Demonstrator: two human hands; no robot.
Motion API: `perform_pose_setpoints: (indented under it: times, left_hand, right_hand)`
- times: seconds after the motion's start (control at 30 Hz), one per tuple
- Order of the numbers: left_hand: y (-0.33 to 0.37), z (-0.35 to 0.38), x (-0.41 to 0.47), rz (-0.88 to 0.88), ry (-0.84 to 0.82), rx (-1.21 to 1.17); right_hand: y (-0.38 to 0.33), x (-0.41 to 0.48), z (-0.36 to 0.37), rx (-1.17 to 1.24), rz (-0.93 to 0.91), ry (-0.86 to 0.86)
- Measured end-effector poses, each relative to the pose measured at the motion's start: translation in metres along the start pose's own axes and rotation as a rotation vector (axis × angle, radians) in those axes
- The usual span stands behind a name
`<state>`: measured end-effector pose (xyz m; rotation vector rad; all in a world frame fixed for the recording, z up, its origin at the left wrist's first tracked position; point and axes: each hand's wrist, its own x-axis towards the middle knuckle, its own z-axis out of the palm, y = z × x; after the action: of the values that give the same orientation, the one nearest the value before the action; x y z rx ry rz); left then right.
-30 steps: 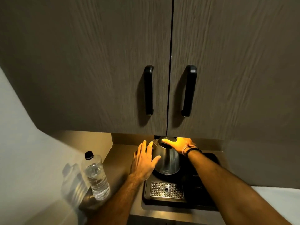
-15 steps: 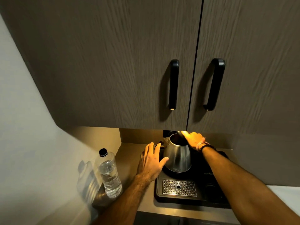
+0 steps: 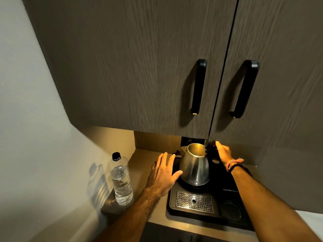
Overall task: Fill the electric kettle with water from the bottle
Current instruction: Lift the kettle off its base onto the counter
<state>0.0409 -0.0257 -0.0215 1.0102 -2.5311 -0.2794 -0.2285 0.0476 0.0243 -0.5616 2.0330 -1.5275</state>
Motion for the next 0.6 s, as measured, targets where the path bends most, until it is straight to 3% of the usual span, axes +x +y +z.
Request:
perform_pose_setpoints:
  times: [0.2,0.33,0.6]
  left_hand:
    - [-0.014,-0.007,-0.005,-0.042,0.009,0.039]
    - [-0.027,-0.021,-0.012,-0.031,0.035,0.226]
    - [-0.068,-0.084,-0.037,-0.092,0.278,0.357]
  right_hand:
    - [-0.011,0.0,0.007,0.007,-0.042,0.06]
    - [-0.021,-0.003,0.016,0.012,-0.054,0.034]
    - [-0.04,-0.034,0.078,-0.016,-0.128,-0.223]
